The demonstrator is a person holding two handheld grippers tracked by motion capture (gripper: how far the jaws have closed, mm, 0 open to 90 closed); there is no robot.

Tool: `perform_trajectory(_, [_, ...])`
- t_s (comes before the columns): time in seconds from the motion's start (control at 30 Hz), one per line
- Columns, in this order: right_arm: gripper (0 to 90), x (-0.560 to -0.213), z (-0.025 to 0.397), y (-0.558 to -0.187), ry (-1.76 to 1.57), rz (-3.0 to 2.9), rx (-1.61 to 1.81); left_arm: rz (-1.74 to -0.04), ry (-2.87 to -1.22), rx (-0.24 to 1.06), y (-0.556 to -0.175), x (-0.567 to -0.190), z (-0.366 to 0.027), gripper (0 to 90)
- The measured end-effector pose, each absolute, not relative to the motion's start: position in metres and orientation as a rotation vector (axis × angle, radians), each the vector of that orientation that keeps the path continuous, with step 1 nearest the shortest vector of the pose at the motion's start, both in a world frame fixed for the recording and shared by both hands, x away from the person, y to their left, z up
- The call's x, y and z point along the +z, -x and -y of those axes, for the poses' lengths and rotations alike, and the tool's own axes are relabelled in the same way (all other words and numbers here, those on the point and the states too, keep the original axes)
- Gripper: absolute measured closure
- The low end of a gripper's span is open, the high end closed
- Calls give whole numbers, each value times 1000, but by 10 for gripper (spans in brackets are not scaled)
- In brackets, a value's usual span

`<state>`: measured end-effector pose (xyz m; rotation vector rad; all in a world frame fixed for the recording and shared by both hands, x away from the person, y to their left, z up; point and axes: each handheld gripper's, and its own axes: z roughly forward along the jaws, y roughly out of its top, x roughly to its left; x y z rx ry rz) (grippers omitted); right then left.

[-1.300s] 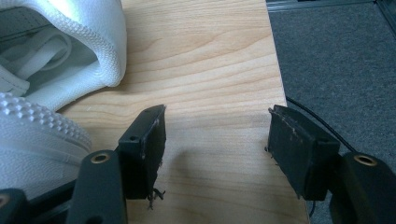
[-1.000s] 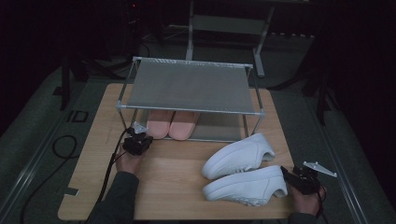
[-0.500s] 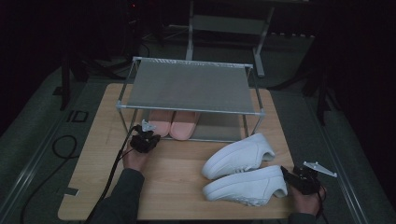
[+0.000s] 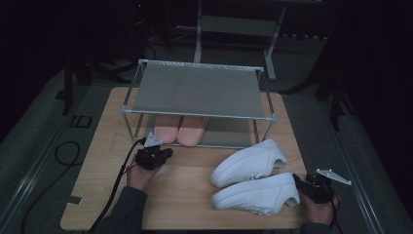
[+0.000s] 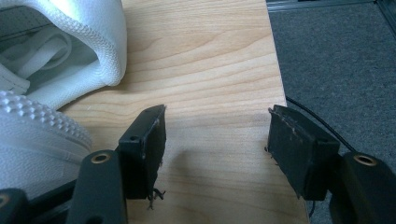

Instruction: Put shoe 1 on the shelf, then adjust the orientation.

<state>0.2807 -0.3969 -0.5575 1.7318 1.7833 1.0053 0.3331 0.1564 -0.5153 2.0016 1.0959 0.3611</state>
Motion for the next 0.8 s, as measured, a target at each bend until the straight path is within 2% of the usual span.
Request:
perform_trajectory(0.27, [363, -558, 397, -281, -1729, -1785, 1003, -1052, -1984, 308, -322, -509, -150, 663])
perform_trajectory(0.6, [366, -557, 397, -280, -1725, -1790, 1002, -986, -1997, 291, -311, -499, -136, 633])
perform_trajectory(0.8, [441, -556, 395, -279, -1703, -1819, 969, -921, -2010, 282, -299, -494, -124, 639])
